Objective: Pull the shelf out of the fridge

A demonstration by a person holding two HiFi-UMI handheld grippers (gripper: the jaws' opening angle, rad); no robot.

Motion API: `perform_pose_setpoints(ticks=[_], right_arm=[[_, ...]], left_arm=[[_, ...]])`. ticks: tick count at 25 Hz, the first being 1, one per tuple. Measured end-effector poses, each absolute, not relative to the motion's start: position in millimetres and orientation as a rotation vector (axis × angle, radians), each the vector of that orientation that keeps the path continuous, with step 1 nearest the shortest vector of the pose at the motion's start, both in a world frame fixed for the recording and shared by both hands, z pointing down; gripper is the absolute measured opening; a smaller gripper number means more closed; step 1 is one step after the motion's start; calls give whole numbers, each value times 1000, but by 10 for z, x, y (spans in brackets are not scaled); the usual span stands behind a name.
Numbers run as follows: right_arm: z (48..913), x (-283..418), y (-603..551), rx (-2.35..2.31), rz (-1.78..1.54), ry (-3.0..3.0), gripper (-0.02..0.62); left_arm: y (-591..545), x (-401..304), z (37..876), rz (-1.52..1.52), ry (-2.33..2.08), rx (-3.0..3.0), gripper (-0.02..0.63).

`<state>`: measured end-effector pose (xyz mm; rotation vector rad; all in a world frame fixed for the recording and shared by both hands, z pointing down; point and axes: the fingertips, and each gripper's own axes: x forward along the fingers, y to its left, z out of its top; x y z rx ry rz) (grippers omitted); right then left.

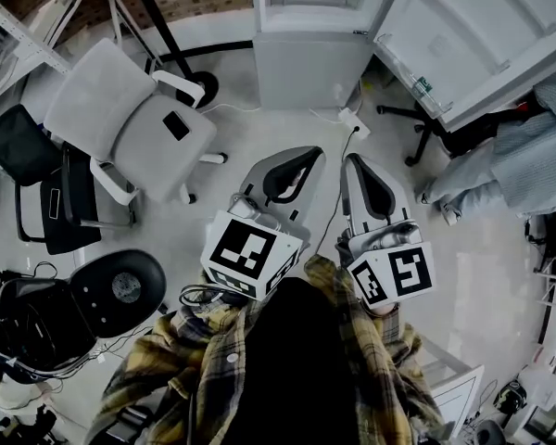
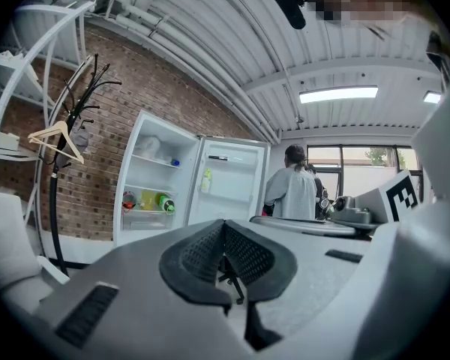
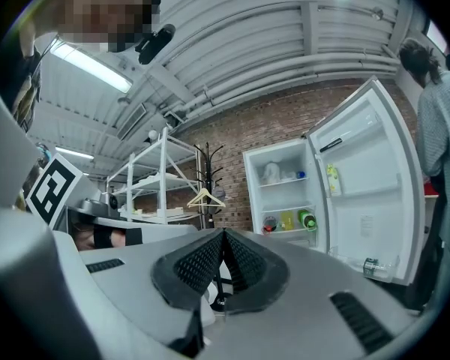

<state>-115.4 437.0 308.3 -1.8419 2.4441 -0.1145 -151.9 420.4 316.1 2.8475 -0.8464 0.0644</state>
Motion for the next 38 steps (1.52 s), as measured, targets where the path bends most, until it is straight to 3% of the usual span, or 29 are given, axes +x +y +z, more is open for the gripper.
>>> perform_pose_setpoints(ticks=[16, 38], right_arm=[[3108, -932, 4033, -1829, -139, 2432, 17], [3009, -724, 2184, -1922, -121, 2379, 17]], left_arm=[[3804, -1310, 3123, 55, -867, 2850, 3], [1952, -1041, 3033, 51, -748, 2889, 3]])
